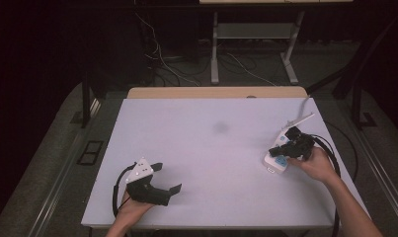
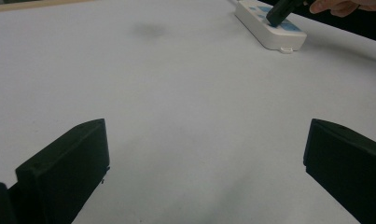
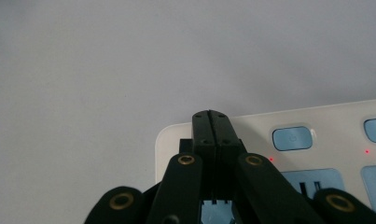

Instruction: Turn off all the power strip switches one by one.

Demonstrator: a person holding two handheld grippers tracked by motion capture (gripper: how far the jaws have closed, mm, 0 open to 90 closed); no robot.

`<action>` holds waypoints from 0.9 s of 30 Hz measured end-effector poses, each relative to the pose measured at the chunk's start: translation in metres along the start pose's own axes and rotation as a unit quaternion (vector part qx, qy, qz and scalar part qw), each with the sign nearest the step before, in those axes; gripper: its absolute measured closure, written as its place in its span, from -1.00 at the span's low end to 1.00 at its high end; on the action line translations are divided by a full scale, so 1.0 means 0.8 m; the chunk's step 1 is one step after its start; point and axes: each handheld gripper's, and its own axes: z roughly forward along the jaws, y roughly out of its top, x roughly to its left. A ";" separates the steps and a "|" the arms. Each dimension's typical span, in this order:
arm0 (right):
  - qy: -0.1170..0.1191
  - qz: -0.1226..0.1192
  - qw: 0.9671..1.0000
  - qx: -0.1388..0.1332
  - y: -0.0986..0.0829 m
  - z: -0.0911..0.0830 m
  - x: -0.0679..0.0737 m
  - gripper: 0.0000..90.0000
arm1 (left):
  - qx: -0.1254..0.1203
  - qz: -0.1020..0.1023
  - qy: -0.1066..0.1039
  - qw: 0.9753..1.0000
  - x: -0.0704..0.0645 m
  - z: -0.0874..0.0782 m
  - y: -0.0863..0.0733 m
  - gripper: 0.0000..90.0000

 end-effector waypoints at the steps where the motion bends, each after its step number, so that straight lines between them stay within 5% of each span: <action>1: 0.000 0.000 1.000 0.000 0.000 0.000 0.000 1.00 | 0.000 0.000 0.000 1.000 0.000 0.000 0.000 -1.00; 27: -0.021 0.014 0.999 -0.021 0.019 -0.031 -0.009 1.00 | -0.001 -0.004 0.001 1.000 0.002 0.000 0.000 -1.00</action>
